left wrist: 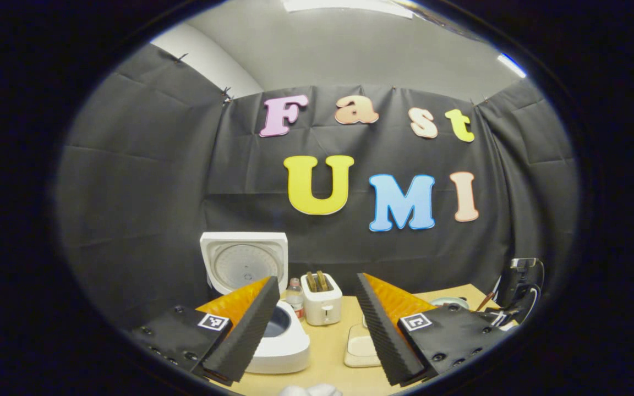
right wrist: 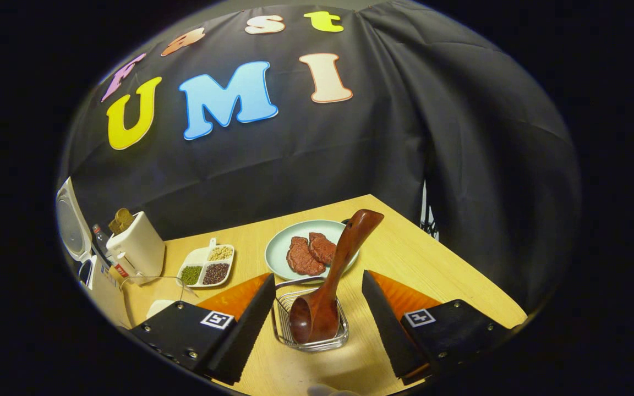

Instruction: Close the left gripper, press the button to open the rice cooker; take a wooden spoon from the chopstick holder with the right hand, scoop a spoonful of rice and pour it into the rice cooker, then put the wooden spoon back into the chopstick holder.

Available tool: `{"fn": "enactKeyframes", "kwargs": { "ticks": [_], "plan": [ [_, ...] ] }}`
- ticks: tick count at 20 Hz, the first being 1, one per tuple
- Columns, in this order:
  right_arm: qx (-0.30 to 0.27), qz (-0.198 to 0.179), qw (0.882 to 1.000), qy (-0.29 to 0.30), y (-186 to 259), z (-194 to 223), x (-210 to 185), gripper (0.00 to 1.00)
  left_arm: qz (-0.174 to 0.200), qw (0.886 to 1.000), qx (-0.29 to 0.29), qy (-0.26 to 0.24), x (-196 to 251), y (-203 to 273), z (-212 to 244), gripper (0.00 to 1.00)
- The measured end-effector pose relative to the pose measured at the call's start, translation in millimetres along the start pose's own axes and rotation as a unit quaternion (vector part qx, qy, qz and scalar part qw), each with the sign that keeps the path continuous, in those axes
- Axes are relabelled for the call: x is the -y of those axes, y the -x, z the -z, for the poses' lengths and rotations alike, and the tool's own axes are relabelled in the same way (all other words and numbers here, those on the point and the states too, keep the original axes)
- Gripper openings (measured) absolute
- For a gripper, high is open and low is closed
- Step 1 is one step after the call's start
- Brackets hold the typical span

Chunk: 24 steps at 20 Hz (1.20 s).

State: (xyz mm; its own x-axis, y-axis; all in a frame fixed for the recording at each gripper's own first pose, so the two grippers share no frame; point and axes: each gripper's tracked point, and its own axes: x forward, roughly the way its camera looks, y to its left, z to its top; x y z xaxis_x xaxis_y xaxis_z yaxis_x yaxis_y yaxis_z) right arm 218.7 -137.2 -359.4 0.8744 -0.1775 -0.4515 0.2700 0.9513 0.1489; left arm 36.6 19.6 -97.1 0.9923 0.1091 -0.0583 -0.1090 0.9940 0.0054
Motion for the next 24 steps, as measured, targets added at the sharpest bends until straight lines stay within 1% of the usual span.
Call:
{"fn": "enactKeyframes", "kwargs": {
  "ticks": [3, 4, 5, 6, 7, 8, 9, 10, 11, 12, 13, 14, 15, 16, 17, 20, 21, 22, 23, 24],
  "plan": [
    [-0.007, 0.004, 1.0, -0.003, -25.7, -1.3, 6.2, 0.96, -0.005, 1.0, -0.004, -0.011, 9.0, -8.2, 3.5, 0.94],
    [-0.007, 0.004, 1.0, -0.008, -30.1, -1.8, 6.3, 0.96, -0.005, 1.0, -0.006, -0.015, 12.4, -9.5, 5.8, 1.0],
    [-0.007, 0.002, 1.0, -0.016, -33.7, -3.2, 6.3, 0.97, -0.008, 1.0, -0.007, -0.021, 13.7, -11.6, 6.5, 0.94],
    [-0.008, 0.005, 1.0, -0.02, -38.6, -3.6, 7.9, 0.96, -0.01, 1.0, -0.009, -0.024, 13.0, -13.6, 8.8, 0.97],
    [-0.008, 0.006, 1.0, -0.022, -41.6, -4.9, 9.7, 0.96, -0.011, 1.0, -0.009, -0.023, 14.3, -16.2, 9.6, 0.95],
    [-0.011, 0.008, 1.0, -0.023, -42.9, -4.6, 12.4, 0.96, -0.007, 1.0, -0.013, -0.019, 17.9, -17.9, 13.3, 0.95],
    [-0.016, 0.004, 1.0, -0.026, -50.5, -4.0, 12.1, 0.93, -0.003, 1.0, -0.019, -0.015, 22.1, -19.9, 17.5, 0.95],
    [-0.018, -0.003, 0.999, -0.034, -46.9, -6.6, 9.4, 0.72, -0.001, 1.0, -0.024, -0.015, 23.1, -21.6, 21.4, 0.96],
    [-0.016, 0.006, 0.999, -0.039, -46.7, -9.5, 13.7, 0.51, -0.002, 0.999, -0.028, -0.016, 21.9, -23.2, 25.2, 0.98],
    [-0.018, -0.003, 0.999, -0.042, -55.5, -7.1, 13.6, 0.31, -0.002, 0.999, -0.028, -0.018, 22.3, -24.3, 26.9, 0.95],
    [-0.023, -0.014, 0.998, -0.049, -47.2, -8.2, 9.7, 0.2, -0.004, 0.999, -0.03, -0.021, 21.8, -25.2, 27.1, 0.95],
    [-0.024, -0.014, 0.998, -0.05, -49.0, -8.9, 8.5, 0.16, -0.004, 0.999, -0.031, -0.023, 21.7, -26.8, 28.6, 0.95],
    [-0.026, -0.023, 0.999, -0.041, -50.5, -9.0, 5.0, 0.13, -0.004, 0.999, -0.031, -0.022, 22.3, -27.6, 27.7, 0.96],
    [-0.026, -0.028, 0.999, -0.035, -48.8, -7.9, 4.3, 0.13, -0.003, 0.999, -0.03, -0.022, 23.8, -28.4, 28.5, 0.96],
    [-0.024, -0.023, 0.999, -0.026, -47.0, -10.2, 3.8, 0.13, -0.002, 0.999, -0.03, -0.022, 24.3, -29.2, 27.8, 0.98],
    [-0.02, -0.019, 0.999, -0.023, -42.1, -13.7, 3.0, 0.13, 0.001, 0.999, -0.027, -0.023, 24.1, -30.3, 27.0, 0.97],
    [-0.016, -0.02, 0.999, -0.019, -39.2, -18.9, 2.2, 0.13, 0.001, 0.999, -0.025, -0.023, 22.6, -30.7, 26.4, 1.0],
    [-0.011, -0.024, 1.0, -0.016, -34.0, -27.7, -0.4, 0.13, 0.0, 0.999, -0.025, -0.026, 20.4, -29.1, 25.7, 0.98],
    [-0.002, -0.029, 1.0, -0.013, -28.5, -37.9, -4.8, 0.13, -0.001, 0.999, -0.022, -0.028, 17.1, -28.2, 24.2, 1.0],
    [0.009, -0.03, 0.999, -0.01, -23.2, -51.3, -7.9, 0.12, 0.0, 0.999, -0.02, -0.026, 15.7, -27.8, 23.9, 1.0]
  ]
}}
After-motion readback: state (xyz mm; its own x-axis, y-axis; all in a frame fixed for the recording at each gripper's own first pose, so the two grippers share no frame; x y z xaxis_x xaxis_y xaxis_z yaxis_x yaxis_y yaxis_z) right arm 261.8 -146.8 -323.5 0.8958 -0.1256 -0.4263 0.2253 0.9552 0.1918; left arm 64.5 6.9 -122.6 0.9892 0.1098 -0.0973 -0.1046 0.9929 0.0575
